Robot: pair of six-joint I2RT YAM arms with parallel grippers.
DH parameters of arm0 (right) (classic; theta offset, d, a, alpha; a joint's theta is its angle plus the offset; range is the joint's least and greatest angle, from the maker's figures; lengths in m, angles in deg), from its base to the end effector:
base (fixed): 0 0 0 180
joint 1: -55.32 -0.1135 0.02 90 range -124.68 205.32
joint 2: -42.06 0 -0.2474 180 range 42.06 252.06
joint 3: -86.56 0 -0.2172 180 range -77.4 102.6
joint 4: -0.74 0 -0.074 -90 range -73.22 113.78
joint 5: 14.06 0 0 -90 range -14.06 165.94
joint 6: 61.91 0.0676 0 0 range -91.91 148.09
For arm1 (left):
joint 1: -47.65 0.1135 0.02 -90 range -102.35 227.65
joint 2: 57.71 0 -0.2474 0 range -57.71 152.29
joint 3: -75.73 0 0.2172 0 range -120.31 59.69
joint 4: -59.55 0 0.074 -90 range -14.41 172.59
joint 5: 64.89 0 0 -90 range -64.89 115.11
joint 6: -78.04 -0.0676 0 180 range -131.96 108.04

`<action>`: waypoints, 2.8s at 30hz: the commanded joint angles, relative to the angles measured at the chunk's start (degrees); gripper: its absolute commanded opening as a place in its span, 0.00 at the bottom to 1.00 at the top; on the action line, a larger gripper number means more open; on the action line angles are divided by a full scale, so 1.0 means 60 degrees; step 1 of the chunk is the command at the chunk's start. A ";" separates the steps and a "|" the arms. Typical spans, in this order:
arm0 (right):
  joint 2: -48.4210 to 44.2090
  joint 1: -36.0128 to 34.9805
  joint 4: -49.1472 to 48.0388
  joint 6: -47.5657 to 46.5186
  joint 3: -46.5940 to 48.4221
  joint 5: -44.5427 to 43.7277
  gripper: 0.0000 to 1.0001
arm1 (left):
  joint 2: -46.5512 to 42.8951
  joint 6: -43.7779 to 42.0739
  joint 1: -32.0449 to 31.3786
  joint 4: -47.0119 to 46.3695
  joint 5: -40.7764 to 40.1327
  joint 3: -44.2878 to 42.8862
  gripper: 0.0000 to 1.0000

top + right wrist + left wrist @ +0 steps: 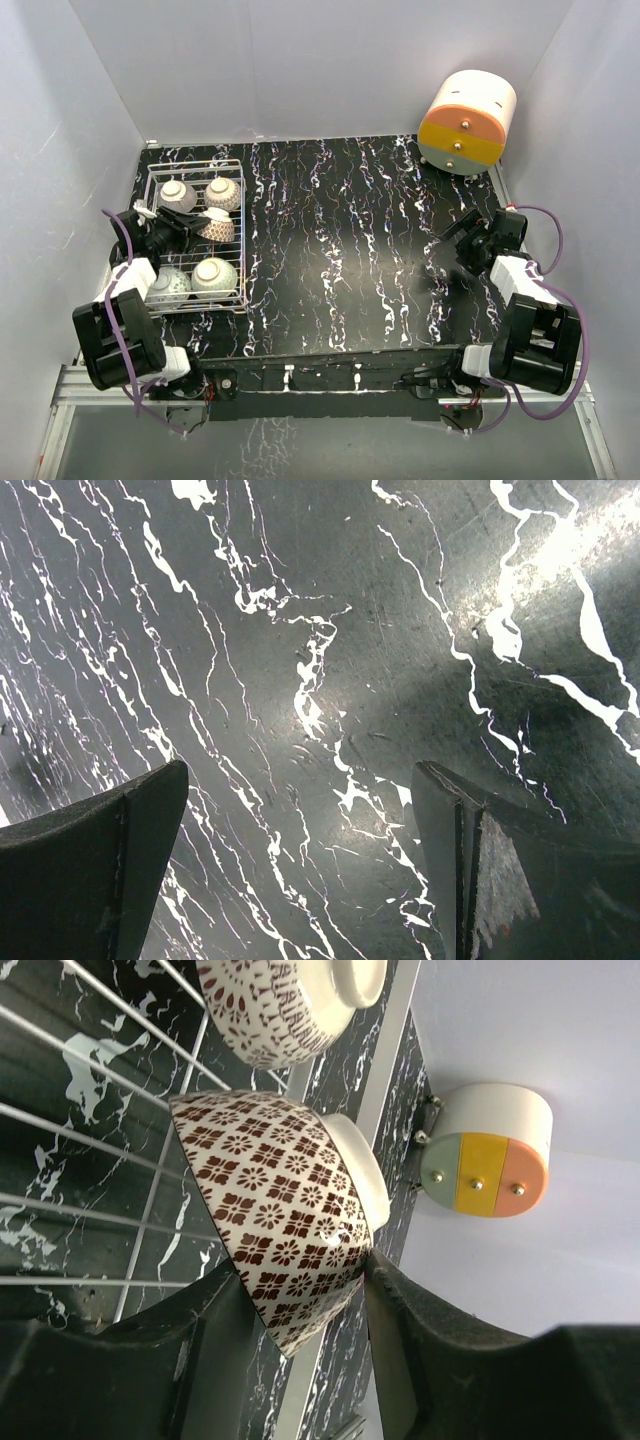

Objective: Load the bowls into the dish rack

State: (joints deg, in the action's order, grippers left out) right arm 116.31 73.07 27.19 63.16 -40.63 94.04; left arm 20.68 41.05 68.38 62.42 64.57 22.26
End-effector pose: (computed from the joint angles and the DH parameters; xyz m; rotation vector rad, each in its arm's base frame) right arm 0.2423 -0.0555 0.1697 0.9404 2.2261 0.5196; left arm 0.2760 0.0585 0.2055 -0.8758 1.9076 -1.0509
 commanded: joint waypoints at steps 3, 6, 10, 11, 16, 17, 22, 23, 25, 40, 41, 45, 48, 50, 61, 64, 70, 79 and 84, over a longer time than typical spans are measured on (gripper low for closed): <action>-0.0111 0.0058 -0.0557 0.0029 -0.0049 0.0115 0.98 | 0.0041 -0.1145 0.0093 0.1834 -0.1303 0.0653 0.30; -0.0119 0.0058 -0.0536 0.0011 -0.0042 0.0129 0.98 | 0.0045 -0.1082 0.0104 0.1731 -0.1264 0.0781 0.44; -0.0147 0.0058 -0.0520 0.0014 -0.0050 0.0117 0.98 | 0.0108 -0.1076 0.0123 0.1701 -0.1249 0.0833 0.54; -0.0151 0.0058 -0.0520 0.0014 -0.0044 0.0117 0.98 | 0.0114 -0.1085 0.0119 0.1721 -0.1257 0.0833 0.57; -0.0152 0.0058 -0.0520 0.0000 -0.0042 0.0117 0.98 | 0.0188 -0.1118 0.0177 0.1804 -0.1340 0.0746 0.70; -0.0146 0.0058 -0.0520 0.0000 -0.0036 0.0119 0.98 | 0.0213 -0.1129 0.0185 0.1813 -0.1347 0.0716 0.72; -0.0131 0.0058 -0.0520 -0.0004 -0.0012 0.0102 0.98 | 0.0470 -0.1108 0.0274 0.1797 -0.1399 0.0593 0.78; -0.0144 0.0058 -0.0514 -0.0003 -0.0020 0.0102 0.98 | 0.0514 -0.1102 0.0303 0.1795 -0.1403 0.0554 0.81; -0.0112 0.0058 -0.0520 -0.0001 -0.0021 0.0103 0.98 | 0.0577 -0.1121 0.0359 0.1871 -0.1474 0.0456 0.88; 0.0029 0.0058 -0.0670 0.0047 -0.0034 0.0204 0.98 | 0.0996 -0.1407 0.0689 0.2677 -0.2307 -0.0820 0.97; 0.0054 0.0058 -0.0674 0.0050 -0.0048 0.0204 0.98 | 0.0985 -0.1409 0.0690 0.2640 -0.2313 -0.0778 0.97; 0.0074 0.0058 -0.0725 0.0072 -0.0079 0.0247 0.98 | 0.0941 -0.1368 0.0689 0.2541 -0.2311 -0.0769 0.97; 0.0077 0.0058 -0.0739 0.0068 -0.0079 0.0249 0.98 | 0.0925 -0.1323 0.0690 0.2480 -0.2261 -0.0884 0.97; 0.0062 0.0058 -0.0740 0.0059 -0.0063 0.0249 0.98 | 0.0953 -0.1341 0.0690 0.2473 -0.2259 -0.1055 0.97; -0.0038 -0.0383 -0.0521 -0.0182 0.0291 -0.0086 0.98 | 0.1119 -0.1930 0.0164 0.3173 -0.2349 -0.2892 0.97; 0.0169 -0.1023 -0.0244 -0.0404 0.0771 -0.0367 0.98 | 0.1194 -0.2183 -0.0118 0.3471 -0.2826 -0.3462 0.97; 0.0726 -0.3678 0.0229 -0.0511 0.1830 -0.1809 0.99 | 0.1203 -0.3202 -0.0939 0.4579 -0.4361 -0.4830 0.97; 0.1762 -0.7319 0.1182 -0.0806 0.4182 -0.3481 0.98 | 0.0448 -0.4841 -0.2707 0.5708 -0.5621 -0.5894 0.97; 0.2112 -0.8498 0.1493 -0.1056 0.5180 -0.3948 0.98 | -0.0442 -0.5378 -0.3423 0.5733 -0.5774 -0.5681 0.97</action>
State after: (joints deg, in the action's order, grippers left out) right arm 128.88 25.75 35.02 59.21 -14.40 75.44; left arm 25.20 13.67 50.26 94.55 32.36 -11.02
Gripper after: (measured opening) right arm 0.984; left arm 0.970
